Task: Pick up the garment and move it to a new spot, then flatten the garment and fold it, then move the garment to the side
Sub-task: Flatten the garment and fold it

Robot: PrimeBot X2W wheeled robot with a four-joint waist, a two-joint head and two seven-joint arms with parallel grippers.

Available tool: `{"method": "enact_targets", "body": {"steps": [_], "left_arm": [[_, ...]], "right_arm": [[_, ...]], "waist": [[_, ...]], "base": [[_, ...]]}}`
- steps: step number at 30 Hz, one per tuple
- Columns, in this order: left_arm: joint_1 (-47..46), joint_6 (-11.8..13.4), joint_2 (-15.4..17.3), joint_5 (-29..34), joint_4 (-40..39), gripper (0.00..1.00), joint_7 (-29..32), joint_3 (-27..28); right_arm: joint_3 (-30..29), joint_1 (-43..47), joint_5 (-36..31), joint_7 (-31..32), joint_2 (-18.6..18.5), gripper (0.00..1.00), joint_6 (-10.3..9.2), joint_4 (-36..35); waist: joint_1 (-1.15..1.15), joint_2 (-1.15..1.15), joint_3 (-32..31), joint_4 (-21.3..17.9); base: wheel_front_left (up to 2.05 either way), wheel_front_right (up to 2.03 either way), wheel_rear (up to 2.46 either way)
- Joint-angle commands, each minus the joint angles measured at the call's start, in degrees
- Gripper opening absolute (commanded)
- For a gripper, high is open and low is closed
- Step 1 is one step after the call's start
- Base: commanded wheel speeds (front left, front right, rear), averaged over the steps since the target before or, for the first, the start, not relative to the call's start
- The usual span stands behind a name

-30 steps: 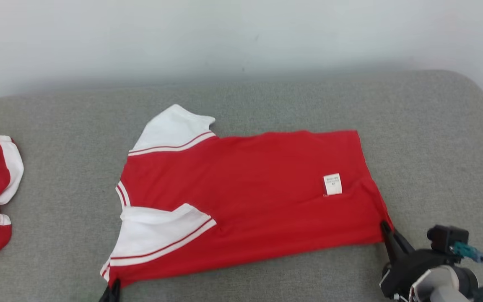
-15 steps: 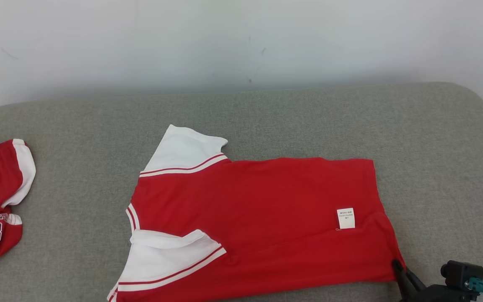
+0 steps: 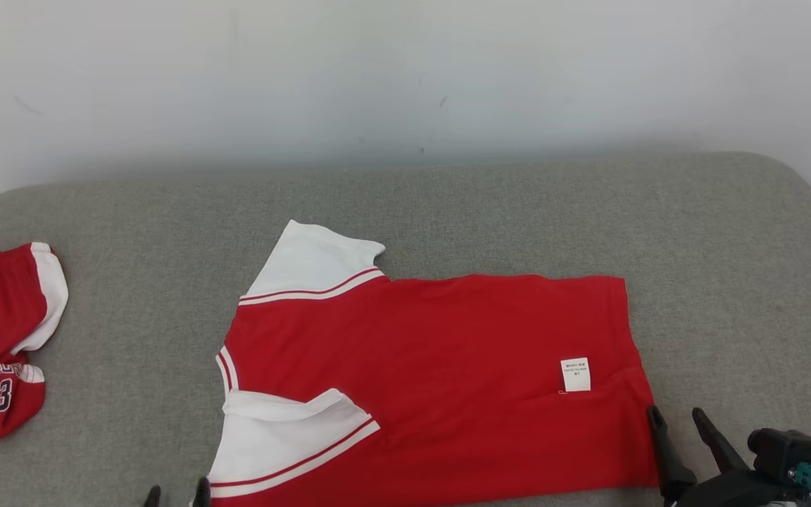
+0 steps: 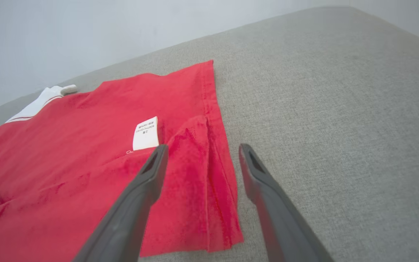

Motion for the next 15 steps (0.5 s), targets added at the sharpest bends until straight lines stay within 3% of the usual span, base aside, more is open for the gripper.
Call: {"method": "enact_targets", "body": {"steps": [1, 8, 15], "left_arm": [[0.1, 0.3, 0.0, 0.7, -0.8, 1.0, -0.4, 0.5], [2.0, 2.0, -1.4, 7.4, -11.0, 1.0, -0.4, 4.8], [3.3, 4.0, -2.7, 11.2, -14.6, 1.0, -0.4, 8.2]], "right_arm": [[0.0, 0.5, -0.4, -0.5, 0.2, 1.0, -0.05, -0.4], [1.8, 0.4, -2.7, -6.4, 0.9, 1.0, -0.05, -4.7], [1.7, 1.3, -3.7, -9.7, 2.1, 1.0, -0.05, -4.7]], "waist": [[0.0, 0.0, 0.0, 0.1], [0.0, 0.0, -0.3, 0.8], [0.0, 0.0, -1.0, 1.8]], "base": [[0.0, 0.0, 0.0], [0.0, 0.0, 0.0], [0.0, 0.0, 0.0]]}}
